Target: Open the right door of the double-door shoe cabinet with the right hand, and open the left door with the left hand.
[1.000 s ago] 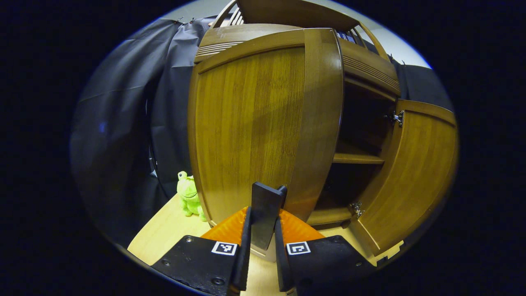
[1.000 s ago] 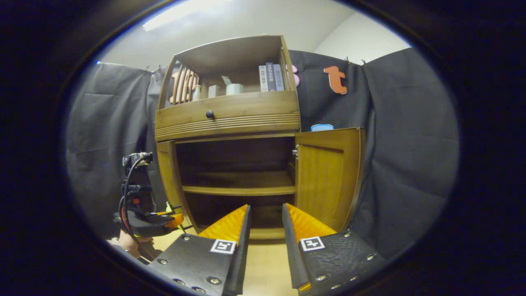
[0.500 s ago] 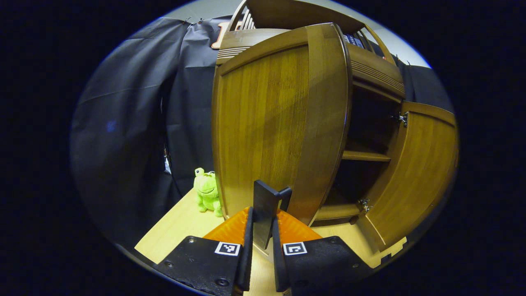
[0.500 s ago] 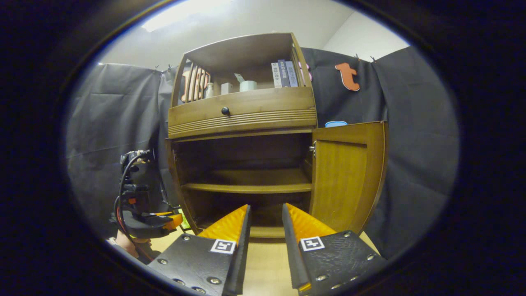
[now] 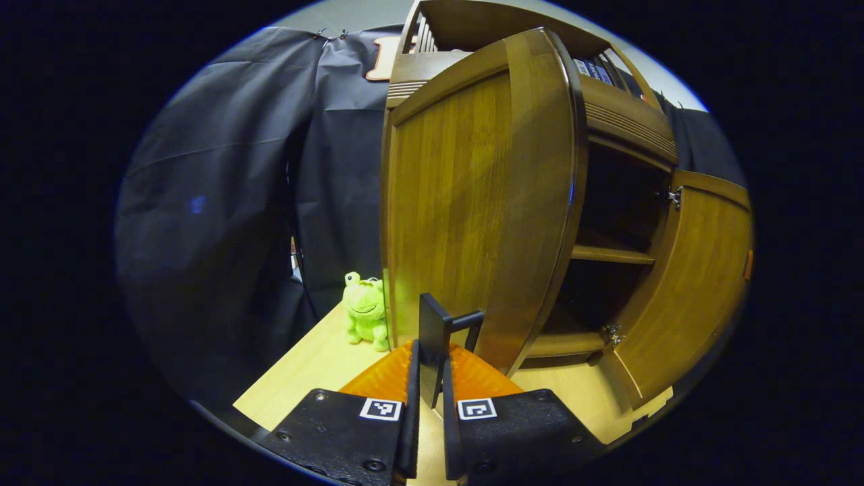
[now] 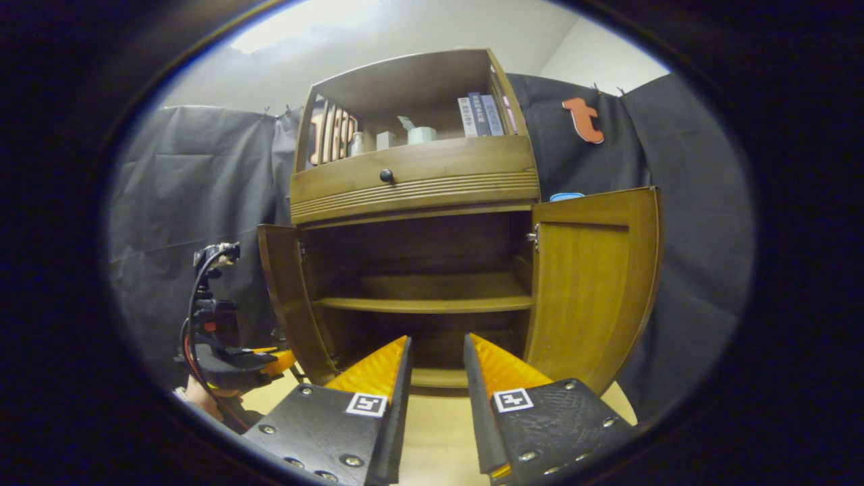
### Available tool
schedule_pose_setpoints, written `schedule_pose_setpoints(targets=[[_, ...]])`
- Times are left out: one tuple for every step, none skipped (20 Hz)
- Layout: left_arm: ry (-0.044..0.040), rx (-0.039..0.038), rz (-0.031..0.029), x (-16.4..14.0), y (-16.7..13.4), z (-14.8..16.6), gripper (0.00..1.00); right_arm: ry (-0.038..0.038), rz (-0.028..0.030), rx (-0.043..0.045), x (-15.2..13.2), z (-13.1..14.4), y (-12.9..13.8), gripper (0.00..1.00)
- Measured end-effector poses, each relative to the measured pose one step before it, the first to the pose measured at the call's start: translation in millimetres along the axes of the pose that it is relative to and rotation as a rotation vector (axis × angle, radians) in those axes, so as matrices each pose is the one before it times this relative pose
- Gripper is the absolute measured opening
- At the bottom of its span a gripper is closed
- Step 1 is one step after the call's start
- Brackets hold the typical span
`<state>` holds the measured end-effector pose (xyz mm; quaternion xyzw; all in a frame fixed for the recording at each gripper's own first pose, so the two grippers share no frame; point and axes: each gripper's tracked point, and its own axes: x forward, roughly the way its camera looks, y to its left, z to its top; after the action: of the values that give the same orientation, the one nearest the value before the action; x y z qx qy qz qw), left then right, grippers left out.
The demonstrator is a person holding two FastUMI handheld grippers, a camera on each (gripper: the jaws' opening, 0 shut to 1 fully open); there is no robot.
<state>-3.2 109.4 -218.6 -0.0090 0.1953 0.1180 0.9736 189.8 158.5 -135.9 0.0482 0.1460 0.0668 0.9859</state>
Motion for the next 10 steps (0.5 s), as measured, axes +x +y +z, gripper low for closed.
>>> schedule_pose_setpoints(targets=[[0.00009,-0.00343,0.00724,-1.16,3.48,-0.16,0.17,0.00205,0.00715,-0.00049,0.21,-0.6,0.48,0.35],[-0.00117,-0.00201,0.00342,-1.42,2.71,-0.78,0.15,0.00302,0.00731,-0.00069,0.63,-1.07,1.72,0.35],[0.00164,0.00044,0.00685,-1.03,3.29,-0.28,0.15,0.00275,0.00794,-0.00005,1.53,-0.94,1.78,0.35],[-0.00253,-0.00098,0.00646,-1.07,3.99,-0.62,0.13,0.00259,0.00781,-0.00052,1.8,-1.47,2.31,0.43],[-0.00157,-0.0006,0.00747,-1.12,3.69,1.08,0.13,0.00246,0.00692,-0.00093,2.25,-1.17,3.68,0.43],[-0.00086,-0.00115,0.00814,-1.6,3.98,-0.51,0.09,0.00243,0.00558,-0.00046,3.3,0.2,3.62,0.43],[-0.00247,-0.0006,0.00298,-1.07,3.38,0.09,0.07,0.00131,0.00522,0.00055,2.27,0.3,2.21,0.43],[0.0007,0.00008,0.00566,0.0,3.88,-0.11,0.1,0.0023,0.00517,0.0011,1.72,-0.89,1.04,0.43],[0.00021,0.00011,0.00713,-1.09,4.22,0.16,0.09,0.00319,0.0049,0.00175,0.19,-1.85,2.05,0.43],[0.00032,0.00181,0.00807,0.37,4.53,-0.16,0.08,0.00297,0.00422,0.00192,1.5,-0.86,1.55,0.43]])
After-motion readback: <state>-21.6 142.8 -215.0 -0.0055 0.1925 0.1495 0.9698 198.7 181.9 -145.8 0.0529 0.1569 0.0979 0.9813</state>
